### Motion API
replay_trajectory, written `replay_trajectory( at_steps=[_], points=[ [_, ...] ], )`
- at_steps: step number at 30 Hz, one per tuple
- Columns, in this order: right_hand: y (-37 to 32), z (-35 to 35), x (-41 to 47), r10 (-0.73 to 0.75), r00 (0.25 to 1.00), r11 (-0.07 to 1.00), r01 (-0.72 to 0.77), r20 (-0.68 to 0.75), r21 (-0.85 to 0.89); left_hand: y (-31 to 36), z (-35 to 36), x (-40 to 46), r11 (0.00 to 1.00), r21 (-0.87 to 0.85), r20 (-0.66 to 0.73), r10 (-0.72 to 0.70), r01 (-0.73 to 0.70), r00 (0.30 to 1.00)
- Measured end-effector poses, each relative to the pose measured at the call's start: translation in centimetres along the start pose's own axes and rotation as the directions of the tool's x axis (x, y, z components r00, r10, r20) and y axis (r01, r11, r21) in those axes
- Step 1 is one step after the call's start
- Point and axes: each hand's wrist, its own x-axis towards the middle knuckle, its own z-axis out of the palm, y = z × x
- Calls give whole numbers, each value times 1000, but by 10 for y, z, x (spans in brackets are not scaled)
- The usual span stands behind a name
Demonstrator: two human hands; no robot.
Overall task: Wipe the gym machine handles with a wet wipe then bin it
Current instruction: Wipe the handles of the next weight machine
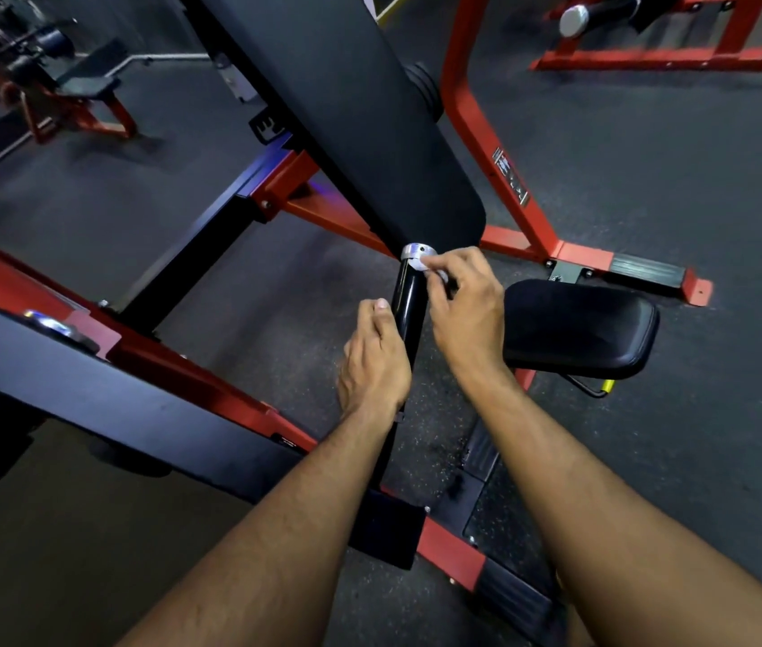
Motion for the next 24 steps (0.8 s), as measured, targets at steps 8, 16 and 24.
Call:
replay_trajectory(
  at_steps=[8, 16, 24],
  points=[
    [-8, -10, -67, 209, 975, 953, -220, 70, 207, 1, 0, -1, 1000, -13, -8, -1, 1, 1000],
    [2, -4, -72, 613, 747, 563, -642, 258, 521, 1, -2, -2, 1000, -8, -15, 20, -20, 1000],
    [-2, 15, 15, 683, 699, 387, -591, 211, 708, -1, -1, 0, 1000, 23, -21, 12, -12, 1000]
  ],
)
